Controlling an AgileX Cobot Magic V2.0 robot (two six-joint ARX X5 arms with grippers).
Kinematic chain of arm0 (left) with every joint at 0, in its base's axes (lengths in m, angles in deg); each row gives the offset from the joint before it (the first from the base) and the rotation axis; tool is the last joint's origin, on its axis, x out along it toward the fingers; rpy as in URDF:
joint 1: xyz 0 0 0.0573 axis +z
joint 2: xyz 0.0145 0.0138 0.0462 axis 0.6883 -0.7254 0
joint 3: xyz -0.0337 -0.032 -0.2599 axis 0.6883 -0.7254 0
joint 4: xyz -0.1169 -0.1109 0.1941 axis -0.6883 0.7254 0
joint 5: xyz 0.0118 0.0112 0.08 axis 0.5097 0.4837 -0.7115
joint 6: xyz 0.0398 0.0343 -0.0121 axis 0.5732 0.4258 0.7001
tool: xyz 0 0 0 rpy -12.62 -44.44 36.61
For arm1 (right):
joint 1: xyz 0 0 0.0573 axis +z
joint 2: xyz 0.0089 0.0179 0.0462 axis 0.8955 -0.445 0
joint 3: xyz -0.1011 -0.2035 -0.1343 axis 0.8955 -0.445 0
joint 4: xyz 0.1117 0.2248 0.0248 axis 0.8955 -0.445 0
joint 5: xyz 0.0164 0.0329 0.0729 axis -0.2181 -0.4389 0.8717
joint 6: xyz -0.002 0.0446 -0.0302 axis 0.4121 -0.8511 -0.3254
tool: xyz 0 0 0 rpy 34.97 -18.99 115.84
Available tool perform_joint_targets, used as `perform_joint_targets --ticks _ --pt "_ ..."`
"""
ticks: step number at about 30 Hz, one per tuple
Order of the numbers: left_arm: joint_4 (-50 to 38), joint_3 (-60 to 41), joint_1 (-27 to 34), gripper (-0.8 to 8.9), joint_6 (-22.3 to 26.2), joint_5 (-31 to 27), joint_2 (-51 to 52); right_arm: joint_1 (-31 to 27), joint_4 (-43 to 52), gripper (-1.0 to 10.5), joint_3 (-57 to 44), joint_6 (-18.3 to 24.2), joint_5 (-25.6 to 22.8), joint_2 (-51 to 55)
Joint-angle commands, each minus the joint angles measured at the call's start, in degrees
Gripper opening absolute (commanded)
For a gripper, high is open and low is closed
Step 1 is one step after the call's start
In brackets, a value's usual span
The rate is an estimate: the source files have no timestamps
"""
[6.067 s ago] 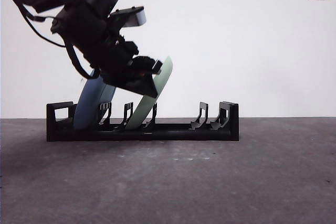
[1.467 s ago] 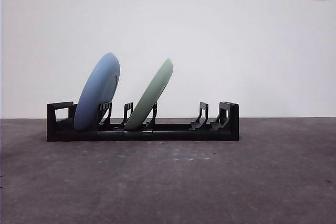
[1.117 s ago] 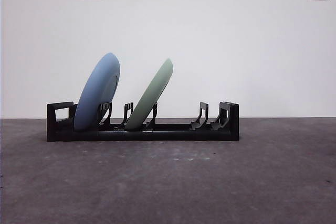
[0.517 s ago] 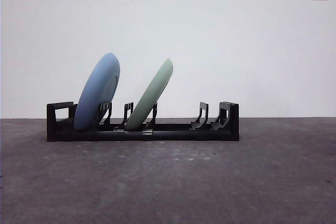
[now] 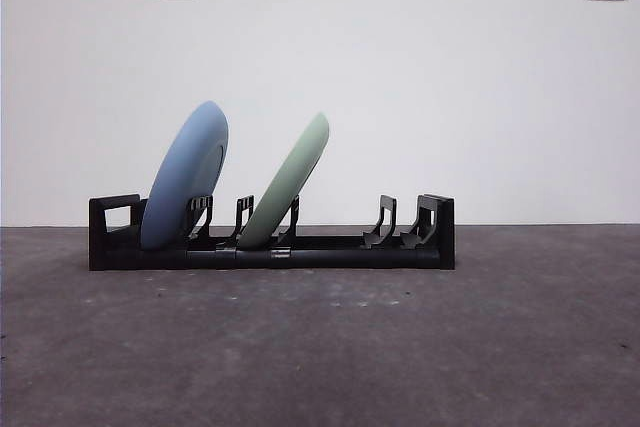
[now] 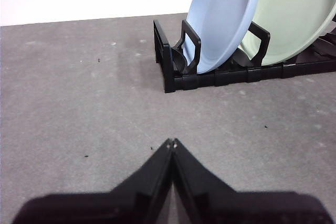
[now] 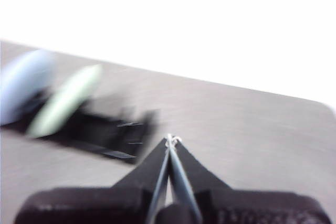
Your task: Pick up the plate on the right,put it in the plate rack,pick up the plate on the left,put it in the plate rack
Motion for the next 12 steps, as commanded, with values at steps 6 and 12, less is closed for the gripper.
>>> perform_joint_targets --ticks 6,12 --pt "-0.2 -0.5 0.2 -0.03 -0.5 0.0 0.0 -3.9 24.1 0.0 -34.8 -3.7 -3.7 20.5" --pt "-0.2 -0.5 0.2 -0.03 -0.5 0.0 0.0 -3.9 29.6 0.0 -47.6 -4.3 -3.9 26.5"
